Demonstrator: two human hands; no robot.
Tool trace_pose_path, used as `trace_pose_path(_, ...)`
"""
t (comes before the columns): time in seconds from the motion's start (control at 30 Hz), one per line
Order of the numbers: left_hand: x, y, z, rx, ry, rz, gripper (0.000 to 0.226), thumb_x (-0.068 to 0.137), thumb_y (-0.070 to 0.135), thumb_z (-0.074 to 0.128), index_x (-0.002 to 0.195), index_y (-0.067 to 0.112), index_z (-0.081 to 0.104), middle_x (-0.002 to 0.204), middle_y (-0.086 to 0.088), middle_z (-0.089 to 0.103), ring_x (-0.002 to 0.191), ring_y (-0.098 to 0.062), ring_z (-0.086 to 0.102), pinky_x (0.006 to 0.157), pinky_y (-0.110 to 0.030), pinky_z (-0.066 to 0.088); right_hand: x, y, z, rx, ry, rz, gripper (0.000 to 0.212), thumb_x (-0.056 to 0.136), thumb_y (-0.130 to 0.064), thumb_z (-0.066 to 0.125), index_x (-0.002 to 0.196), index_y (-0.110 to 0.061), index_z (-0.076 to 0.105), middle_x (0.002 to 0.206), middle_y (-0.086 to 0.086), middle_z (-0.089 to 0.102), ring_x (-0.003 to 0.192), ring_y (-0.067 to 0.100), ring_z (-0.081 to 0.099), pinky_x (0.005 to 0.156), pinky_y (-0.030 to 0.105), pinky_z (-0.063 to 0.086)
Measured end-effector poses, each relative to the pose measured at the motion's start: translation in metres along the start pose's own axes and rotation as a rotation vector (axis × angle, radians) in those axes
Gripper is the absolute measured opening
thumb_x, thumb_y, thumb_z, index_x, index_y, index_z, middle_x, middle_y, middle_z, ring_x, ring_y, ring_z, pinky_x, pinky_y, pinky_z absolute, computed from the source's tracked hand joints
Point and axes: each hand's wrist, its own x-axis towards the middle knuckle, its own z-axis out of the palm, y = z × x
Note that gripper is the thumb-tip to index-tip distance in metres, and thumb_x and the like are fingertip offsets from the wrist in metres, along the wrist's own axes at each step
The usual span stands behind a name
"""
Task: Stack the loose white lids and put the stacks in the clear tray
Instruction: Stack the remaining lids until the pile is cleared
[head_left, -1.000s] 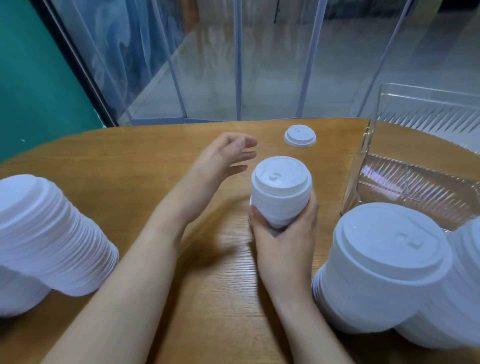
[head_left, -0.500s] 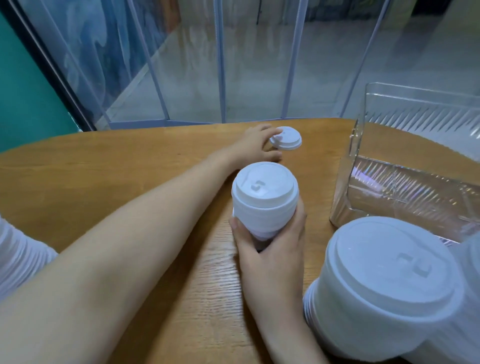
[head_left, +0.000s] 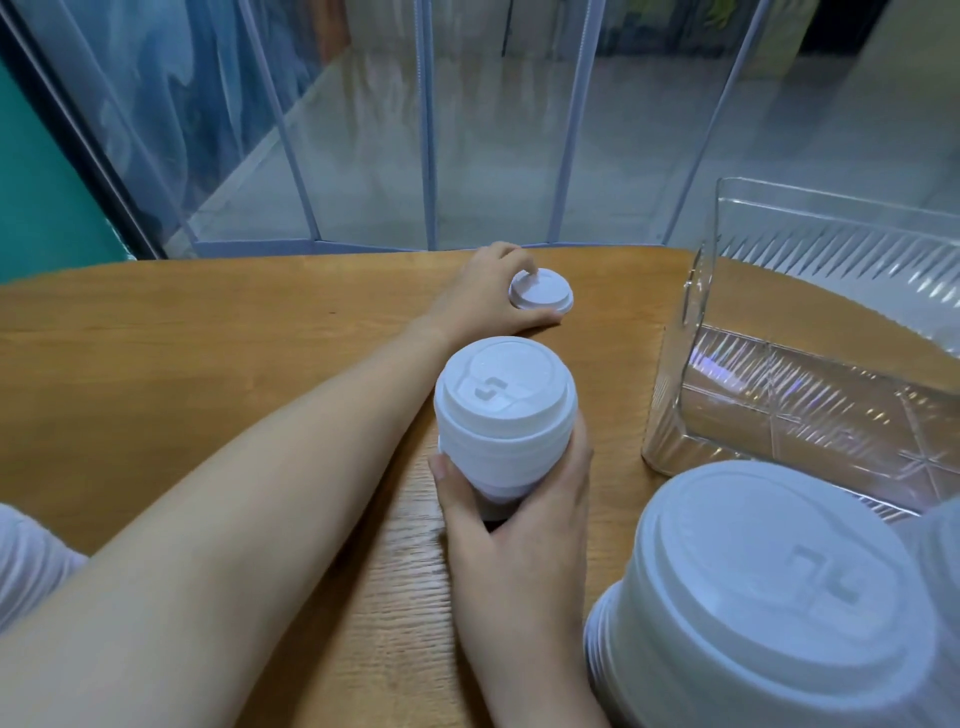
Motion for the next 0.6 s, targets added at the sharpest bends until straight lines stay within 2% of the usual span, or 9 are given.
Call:
trace_pose_path(0.13, -0.004, 0.005, -0.003, -0.031, -0.042, -0.076, 0.101, 0.066, 0.079, 0.074, 0.146, 0.027, 0.043, 0.143, 0.002, 0.056, 0.133, -0.019, 0.05, 0.11, -0.044, 0.044, -0.001, -0.001, 0.001, 0.014, 0.011, -0.003, 0.098, 0.076, -0.052, 0.088, 0.155, -0.042, 0.029, 0.147, -0.017, 0.05, 0.137, 0.012, 0.051, 0.11, 0.047, 0.047)
trace_pose_path(0.2, -0.005, 0.005, -0.002, -0.04, -0.032, -0.102, 0.106, 0.062, 0.084, 0.068, 0.148, 0.027, 0.042, 0.139, 0.0, 0.059, 0.131, -0.02, 0.052, 0.109, -0.044, 0.045, -0.001, -0.001, 0.001, 0.013, 0.013, -0.001, 0.098, 0.076, -0.052, 0.087, 0.155, -0.043, 0.028, 0.147, -0.018, 0.049, 0.138, 0.011, 0.05, 0.11, 0.047, 0.046)
trace_pose_path(0.27, -0.008, 0.008, -0.003, -0.101, 0.0, -0.105, 0.104, 0.062, 0.081, 0.07, 0.144, 0.022, 0.047, 0.132, 0.002, 0.06, 0.125, -0.017, 0.055, 0.106, -0.038, 0.047, -0.002, -0.003, 0.0, 0.023, 0.02, 0.0, 0.098, 0.077, -0.049, 0.088, 0.155, -0.042, 0.028, 0.148, -0.018, 0.049, 0.138, 0.011, 0.05, 0.111, 0.047, 0.046)
trace_pose_path(0.37, -0.015, 0.01, -0.011, -0.258, 0.085, -0.15, 0.087, 0.072, 0.056, 0.087, 0.14, 0.016, 0.052, 0.123, 0.008, 0.058, 0.116, -0.012, 0.055, 0.102, -0.033, 0.049, -0.004, -0.009, -0.002, 0.041, 0.005, -0.004, 0.095, 0.078, -0.047, 0.086, 0.154, -0.04, 0.03, 0.148, -0.016, 0.05, 0.138, 0.011, 0.05, 0.111, 0.047, 0.045)
trace_pose_path(0.5, -0.043, 0.013, -0.041, -0.312, 0.195, -0.194, 0.078, 0.072, 0.038, 0.093, 0.137, 0.015, 0.056, 0.129, 0.006, 0.061, 0.117, -0.007, 0.056, 0.103, -0.023, 0.045, -0.007, -0.021, -0.007, 0.07, -0.028, -0.019, 0.093, 0.078, -0.045, 0.085, 0.154, -0.035, 0.031, 0.149, -0.014, 0.048, 0.139, 0.011, 0.047, 0.114, 0.045, 0.042)
trace_pose_path(0.6, -0.082, 0.031, -0.077, -0.373, 0.315, -0.222, 0.07, 0.073, 0.033, 0.093, 0.133, 0.017, 0.061, 0.128, 0.007, 0.062, 0.114, -0.003, 0.058, 0.094, -0.01, 0.042, -0.005, -0.027, -0.011, 0.073, -0.04, -0.016, 0.094, 0.078, -0.042, 0.085, 0.154, -0.029, 0.031, 0.148, -0.007, 0.048, 0.14, 0.016, 0.045, 0.114, 0.043, 0.04)
